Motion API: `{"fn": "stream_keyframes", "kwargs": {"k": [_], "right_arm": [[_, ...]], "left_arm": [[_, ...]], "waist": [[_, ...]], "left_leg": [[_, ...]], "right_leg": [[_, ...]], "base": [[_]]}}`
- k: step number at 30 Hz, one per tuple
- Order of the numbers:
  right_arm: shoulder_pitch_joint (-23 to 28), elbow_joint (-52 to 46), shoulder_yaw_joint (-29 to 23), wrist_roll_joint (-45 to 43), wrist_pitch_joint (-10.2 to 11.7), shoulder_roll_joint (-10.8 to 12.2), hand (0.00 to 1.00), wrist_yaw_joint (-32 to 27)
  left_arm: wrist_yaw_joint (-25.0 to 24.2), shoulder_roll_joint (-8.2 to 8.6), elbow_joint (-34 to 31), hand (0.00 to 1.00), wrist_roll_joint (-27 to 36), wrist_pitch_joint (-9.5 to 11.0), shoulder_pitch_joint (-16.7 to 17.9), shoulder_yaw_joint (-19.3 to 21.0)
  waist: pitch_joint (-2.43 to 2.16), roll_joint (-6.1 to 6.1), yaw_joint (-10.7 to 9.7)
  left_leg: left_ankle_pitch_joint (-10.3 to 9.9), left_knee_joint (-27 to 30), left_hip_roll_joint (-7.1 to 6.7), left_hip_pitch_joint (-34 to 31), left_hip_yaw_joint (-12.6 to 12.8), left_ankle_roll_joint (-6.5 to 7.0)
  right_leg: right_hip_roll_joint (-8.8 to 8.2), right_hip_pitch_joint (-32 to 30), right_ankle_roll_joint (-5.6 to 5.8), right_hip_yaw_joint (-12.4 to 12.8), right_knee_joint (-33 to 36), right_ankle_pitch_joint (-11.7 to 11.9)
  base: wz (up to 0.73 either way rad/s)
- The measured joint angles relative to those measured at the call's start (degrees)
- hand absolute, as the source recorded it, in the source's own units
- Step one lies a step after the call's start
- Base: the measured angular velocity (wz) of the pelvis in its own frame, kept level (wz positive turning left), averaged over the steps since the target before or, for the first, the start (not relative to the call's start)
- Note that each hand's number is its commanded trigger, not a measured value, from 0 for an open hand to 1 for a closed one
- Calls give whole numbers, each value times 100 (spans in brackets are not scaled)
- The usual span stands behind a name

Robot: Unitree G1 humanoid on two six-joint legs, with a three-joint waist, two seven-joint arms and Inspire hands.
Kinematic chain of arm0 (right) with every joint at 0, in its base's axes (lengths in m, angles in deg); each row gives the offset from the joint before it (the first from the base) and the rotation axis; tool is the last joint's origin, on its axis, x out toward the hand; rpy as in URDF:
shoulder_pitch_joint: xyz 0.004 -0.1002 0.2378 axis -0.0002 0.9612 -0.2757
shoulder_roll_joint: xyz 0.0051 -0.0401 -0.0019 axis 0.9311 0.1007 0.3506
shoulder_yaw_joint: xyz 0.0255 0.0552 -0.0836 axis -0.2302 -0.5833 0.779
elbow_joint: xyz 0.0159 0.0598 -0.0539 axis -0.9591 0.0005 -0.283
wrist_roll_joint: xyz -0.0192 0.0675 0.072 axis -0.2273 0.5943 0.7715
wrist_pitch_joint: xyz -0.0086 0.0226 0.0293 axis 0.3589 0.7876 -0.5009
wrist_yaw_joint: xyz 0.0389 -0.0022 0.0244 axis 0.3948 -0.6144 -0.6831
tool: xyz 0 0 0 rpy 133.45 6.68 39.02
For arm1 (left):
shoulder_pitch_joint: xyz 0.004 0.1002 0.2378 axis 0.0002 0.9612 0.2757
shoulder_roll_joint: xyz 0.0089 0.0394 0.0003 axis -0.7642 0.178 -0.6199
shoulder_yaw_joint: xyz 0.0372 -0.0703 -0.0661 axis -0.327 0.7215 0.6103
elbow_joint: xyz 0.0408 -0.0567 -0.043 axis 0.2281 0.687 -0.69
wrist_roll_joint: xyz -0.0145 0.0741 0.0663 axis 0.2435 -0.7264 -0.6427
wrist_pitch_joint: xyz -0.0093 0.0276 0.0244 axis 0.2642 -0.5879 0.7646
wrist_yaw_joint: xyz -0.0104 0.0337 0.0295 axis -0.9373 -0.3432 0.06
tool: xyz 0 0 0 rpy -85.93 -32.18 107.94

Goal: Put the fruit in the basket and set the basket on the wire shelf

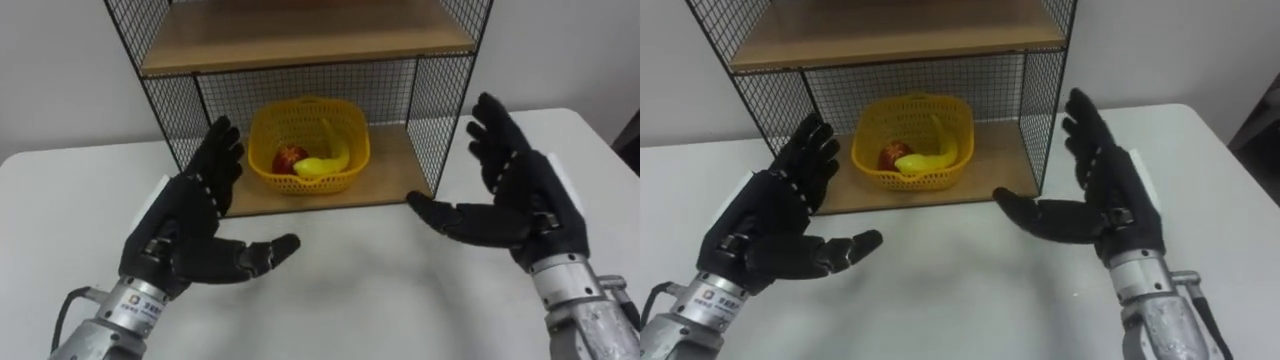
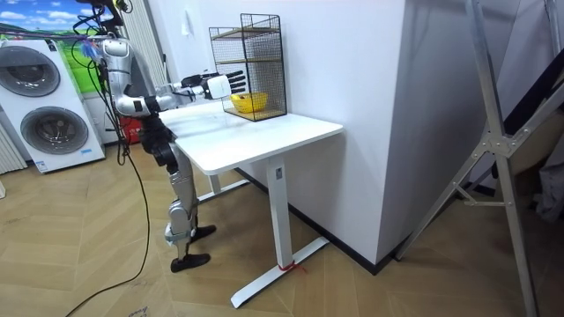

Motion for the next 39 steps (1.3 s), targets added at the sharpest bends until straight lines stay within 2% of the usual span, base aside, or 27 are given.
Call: {"fn": "stream_keyframes", "kwargs": {"k": [1,3,6,8,11,14,15,18,20,21,22,23,26,28,29,30,32,33,34,37,39], "right_arm": [[3,-61,-133,-17,122,4,0,-146],[1,-137,-348,-33,228,-2,0,-424],[-3,-256,-834,-65,340,-205,0,-975],[-16,-326,-1299,-236,393,-394,0,-1454],[-16,-441,-1732,-327,449,-484,0,-1884],[-15,-449,-2321,-315,666,-651,0,-2602],[-14,-448,-2428,-316,686,-655,0,-2754],[-15,-432,-3041,-311,711,-762,0,-3461],[3,-386,-3567,-253,782,-829,0,-4051],[1,-334,-3674,-248,826,-847,0,-4224],[3,-113,-3889,-199,929,-913,0,-4538],[20,135,-4068,-106,935,-999,0,-4821],[231,588,-4479,26,920,-1034,0,-5434],[462,1065,-4665,481,847,-1037,0,-5923],[602,1315,-4662,731,800,-1038,0,-6116],[657,1482,-4663,856,775,-1038,0,-6171],[852,2322,-4550,1340,623,-1044,0,-6290],[871,2594,-4470,1470,598,-1045,0,-6290],[914,3094,-4306,1782,503,-1032,0,-6289],[942,4256,-4115,2896,511,-1017,0,-6264],[942,5162,-4090,3701,534,-1017,0,-6128]], "left_arm": [[-66,-1,-104,0,121,19,9,160],[-124,-14,-142,0,395,155,13,362],[-171,-165,-325,0,768,186,54,752],[-168,-245,-680,0,897,239,138,1267],[-142,-319,-922,0,1157,359,177,1744],[15,-411,-1036,0,1988,538,175,2508],[86,-416,-1036,0,2116,574,173,2645],[429,-509,-1036,0,3039,626,164,3356],[836,-624,-1034,0,3919,772,205,3963],[944,-630,-1033,0,4108,800,206,4126],[1174,-655,-1008,0,4410,845,233,4472],[1340,-671,-941,0,4696,892,319,4816],[1809,-671,-653,0,5147,911,500,5370],[2518,-672,-158,0,5586,974,702,5864],[2926,-672,256,0,5599,1007,736,6013],[3134,-672,478,0,5623,1010,759,6061],[3769,-679,1759,0,5753,1007,791,6066],[3941,-683,2171,0,5776,1006,793,6046],[4302,-675,2910,0,5871,991,789,5956],[5011,-581,4349,0,6389,971,714,5785],[5210,-583,5127,0,6524,973,707,5783]], "waist": [[5,3,-23],[12,8,-18],[-21,57,-4],[14,38,-2],[26,48,1],[-1,75,55],[-2,77,80],[-9,72,184],[-42,60,286],[-40,52,298],[-52,21,316],[-69,-7,376],[-100,-35,585],[-108,-71,660],[-107,-81,655],[-107,-91,636],[-105,-111,609],[-95,-106,600],[-78,-103,577],[-70,-144,568],[-64,-199,568]], "left_leg": [[0,3,0,-19,0,0],[0,1,-2,-31,0,1],[0,6,2,-104,-3,1],[12,-11,-2,-109,6,15],[14,-8,-2,-108,5,17],[3,-3,2,-99,0,0],[2,-5,7,-93,12,-1],[-1,5,13,-110,23,-5],[-2,12,10,-165,15,-8],[-2,14,3,-169,10,-9],[-3,17,-8,-175,-4,-9],[-3,19,-14,-190,2,-9],[-17,31,-26,-215,27,-14],[-23,30,-51,-237,-12,-14],[-23,30,-71,-234,-38,-15],[-23,32,-89,-239,-69,-14],[-20,45,-123,-274,-151,-18],[-20,45,-126,-282,-162,-17],[-20,61,-127,-313,-171,-19],[-51,137,-125,-372,-217,-13],[-57,156,-125,-404,-243,-8]], "right_leg": [[-5,-15,1,-2,-6,2],[-7,-28,2,4,-4,2],[-12,-107,11,44,-2,4],[-2,-121,8,50,-1,6],[3,-113,8,36,-5,6],[-27,-107,14,34,-1,-3],[-27,-109,11,28,4,-5],[-30,-137,6,26,32,-25],[-44,-199,1,-3,70,-42],[-50,-215,-1,-16,116,-65],[-61,-225,6,-14,141,-90],[-88,-279,1,-23,219,-128],[-133,-366,-29,-20,351,-214],[-173,-395,-41,-89,429,-274],[-205,-398,-40,-139,480,-308],[-220,-396,-32,-178,509,-329],[-221,-385,-14,-205,520,-359],[-220,-386,-6,-208,519,-355],[-216,-396,21,-208,519,-342],[-226,-390,-10,-317,485,-361],[-227,-385,-15,-348,443,-350]], "base": [[-7],[0],[-1],[0],[0],[-1],[-6],[0],[0],[8],[4],[0],[-4],[10],[18],[29],[26],[13],[9],[8],[7]]}}
